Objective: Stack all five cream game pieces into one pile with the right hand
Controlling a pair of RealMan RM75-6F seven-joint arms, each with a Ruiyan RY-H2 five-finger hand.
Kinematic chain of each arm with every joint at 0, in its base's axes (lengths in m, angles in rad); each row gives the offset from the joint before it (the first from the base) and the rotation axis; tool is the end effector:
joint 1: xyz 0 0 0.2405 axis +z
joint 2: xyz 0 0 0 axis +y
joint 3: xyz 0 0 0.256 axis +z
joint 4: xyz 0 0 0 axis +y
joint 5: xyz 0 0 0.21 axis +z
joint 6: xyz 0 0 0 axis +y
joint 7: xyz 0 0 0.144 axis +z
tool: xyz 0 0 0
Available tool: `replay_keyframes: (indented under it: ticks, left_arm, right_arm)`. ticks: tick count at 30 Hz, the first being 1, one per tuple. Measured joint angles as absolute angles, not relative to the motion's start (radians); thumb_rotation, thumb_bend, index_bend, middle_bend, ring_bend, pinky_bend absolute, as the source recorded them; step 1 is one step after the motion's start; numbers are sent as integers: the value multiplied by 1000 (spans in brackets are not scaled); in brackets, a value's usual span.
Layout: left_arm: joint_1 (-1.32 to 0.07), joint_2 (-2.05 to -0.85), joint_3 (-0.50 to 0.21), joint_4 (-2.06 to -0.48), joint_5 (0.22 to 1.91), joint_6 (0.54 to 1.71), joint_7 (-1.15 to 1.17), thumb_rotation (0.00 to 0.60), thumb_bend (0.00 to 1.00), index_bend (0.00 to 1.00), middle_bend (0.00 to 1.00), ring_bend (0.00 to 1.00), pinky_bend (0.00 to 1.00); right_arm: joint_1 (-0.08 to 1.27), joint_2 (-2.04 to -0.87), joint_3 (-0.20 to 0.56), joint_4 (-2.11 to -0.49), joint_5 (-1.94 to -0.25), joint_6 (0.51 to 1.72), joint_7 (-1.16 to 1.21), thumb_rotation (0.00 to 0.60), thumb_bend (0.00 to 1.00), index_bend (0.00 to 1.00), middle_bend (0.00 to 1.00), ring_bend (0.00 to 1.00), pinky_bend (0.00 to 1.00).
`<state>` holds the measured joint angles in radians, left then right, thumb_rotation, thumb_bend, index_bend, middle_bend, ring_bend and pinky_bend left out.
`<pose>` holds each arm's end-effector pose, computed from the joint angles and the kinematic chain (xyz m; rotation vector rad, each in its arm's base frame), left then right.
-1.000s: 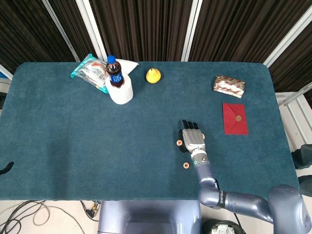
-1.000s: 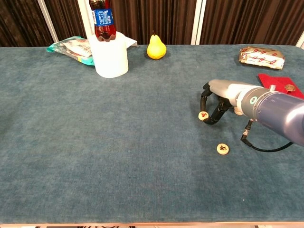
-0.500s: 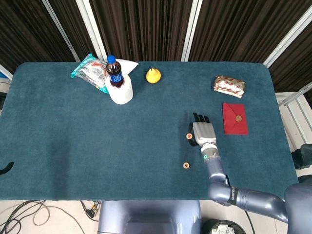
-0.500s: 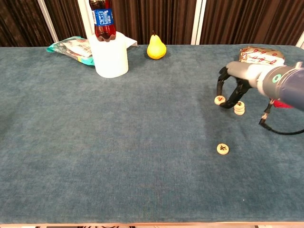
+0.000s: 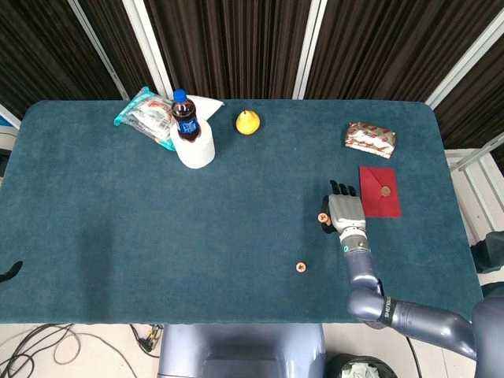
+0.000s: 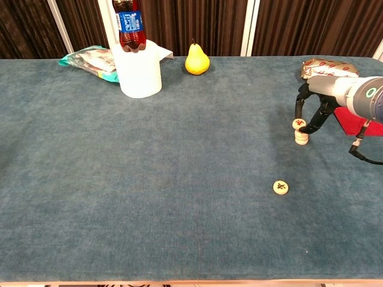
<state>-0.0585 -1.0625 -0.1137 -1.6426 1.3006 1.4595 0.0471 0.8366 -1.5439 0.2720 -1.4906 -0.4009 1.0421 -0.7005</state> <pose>-0.3353 0.1828 0.1914 -1.1987 -0.9199 -0.7702 -0.1785 -0.3768 0.0017 1.5105 -1.1961 0.5699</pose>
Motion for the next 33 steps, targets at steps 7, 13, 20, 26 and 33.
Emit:
replay_keyframes:
  ticks: [7,13,20,26,33]
  left_arm:
    - [-58,-1063,-114,-1642,1300,1460,48,600,165,59,0,0,0]
    - [-59,-1064,-114,-1642,1299,1461,51,600,165,59,0,0,0]
    - [-59,-1065,-115,-1642,1298,1460,52,600,165,59,0,0,0]
    - [-59,-1066,-115,-1642,1297,1461,54,600,165,59,0,0,0]
    - [-59,-1066,-115,-1642,1296,1461,56,600,165,59,0,0,0]
  right_arm:
    - [834,-1545,263,-1467,-393,1028,-686,600,392,533,0,0,0]
    - [833,-1549,261,-1465,-403,1026,-672,600,392,533,0,0,0]
    - [834,-1553,257,-1459,-403,1027,-668,600,392,533,0,0,0]
    - [837,-1556,255,-1454,-404,1027,-665,600,392,533,0,0,0]
    - [838,-1556,253,-1450,-399,1025,-664,600,392,533,0,0,0]
